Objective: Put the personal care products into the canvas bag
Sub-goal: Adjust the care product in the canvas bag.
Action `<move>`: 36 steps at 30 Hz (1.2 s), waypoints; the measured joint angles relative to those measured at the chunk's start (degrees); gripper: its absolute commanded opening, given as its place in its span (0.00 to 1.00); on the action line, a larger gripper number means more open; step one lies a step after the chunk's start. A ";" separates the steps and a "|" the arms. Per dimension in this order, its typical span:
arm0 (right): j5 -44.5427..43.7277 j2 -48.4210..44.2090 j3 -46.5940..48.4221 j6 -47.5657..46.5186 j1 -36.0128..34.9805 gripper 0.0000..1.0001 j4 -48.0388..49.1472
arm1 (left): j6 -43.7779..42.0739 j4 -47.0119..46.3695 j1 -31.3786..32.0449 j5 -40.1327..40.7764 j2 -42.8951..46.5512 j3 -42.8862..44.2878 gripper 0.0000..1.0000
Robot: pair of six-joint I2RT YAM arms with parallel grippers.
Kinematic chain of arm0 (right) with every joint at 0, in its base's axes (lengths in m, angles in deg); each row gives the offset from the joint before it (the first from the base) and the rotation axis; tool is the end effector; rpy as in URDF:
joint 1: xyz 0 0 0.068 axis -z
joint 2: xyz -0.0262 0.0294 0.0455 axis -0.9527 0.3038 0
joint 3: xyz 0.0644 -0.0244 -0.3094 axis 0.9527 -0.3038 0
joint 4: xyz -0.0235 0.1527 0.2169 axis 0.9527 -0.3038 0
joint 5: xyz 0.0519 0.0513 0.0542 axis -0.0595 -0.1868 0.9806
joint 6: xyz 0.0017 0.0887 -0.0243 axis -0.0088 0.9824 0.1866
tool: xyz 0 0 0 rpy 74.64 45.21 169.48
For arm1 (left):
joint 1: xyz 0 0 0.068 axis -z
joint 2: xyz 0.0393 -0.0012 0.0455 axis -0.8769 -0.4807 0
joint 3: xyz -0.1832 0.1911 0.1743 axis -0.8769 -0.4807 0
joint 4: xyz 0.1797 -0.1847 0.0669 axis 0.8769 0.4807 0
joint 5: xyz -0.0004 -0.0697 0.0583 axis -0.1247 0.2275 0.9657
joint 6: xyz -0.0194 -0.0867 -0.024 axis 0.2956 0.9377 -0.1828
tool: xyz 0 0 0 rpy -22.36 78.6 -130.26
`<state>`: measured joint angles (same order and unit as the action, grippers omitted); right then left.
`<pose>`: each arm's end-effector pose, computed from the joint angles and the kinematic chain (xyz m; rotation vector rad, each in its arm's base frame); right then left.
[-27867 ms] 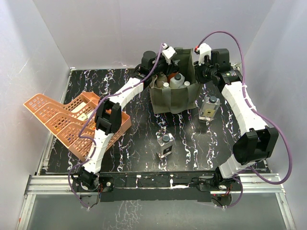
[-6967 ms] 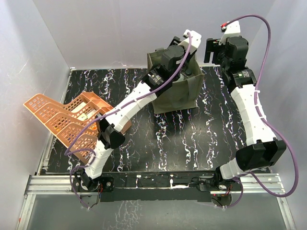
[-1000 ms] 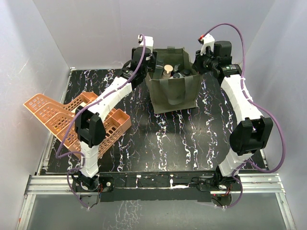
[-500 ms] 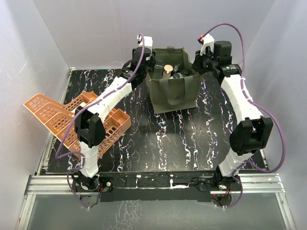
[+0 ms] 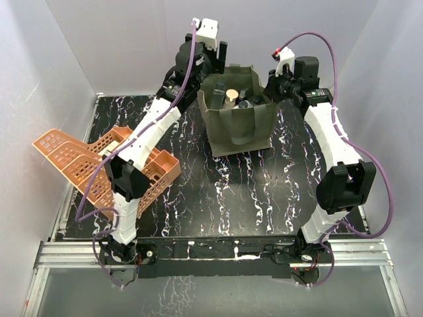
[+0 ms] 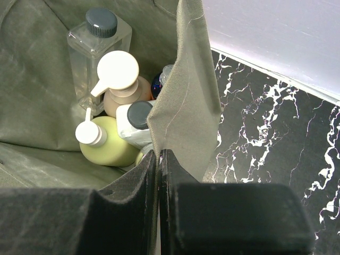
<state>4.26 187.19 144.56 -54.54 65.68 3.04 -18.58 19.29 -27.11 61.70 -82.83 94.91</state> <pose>0.4371 0.0822 0.4145 -0.4822 1.9899 0.3908 0.4613 -0.2847 0.5272 0.2346 1.4247 -0.2345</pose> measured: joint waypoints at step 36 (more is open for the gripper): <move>3.76 -0.55 -2.05 -4.39 -0.07 0.08 0.33 | 8.63 5.66 -0.46 -0.04 -19.02 6.62 0.53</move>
<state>8.02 186.65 142.50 -58.94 65.62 3.36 -9.95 24.95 -27.57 61.66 -101.84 101.53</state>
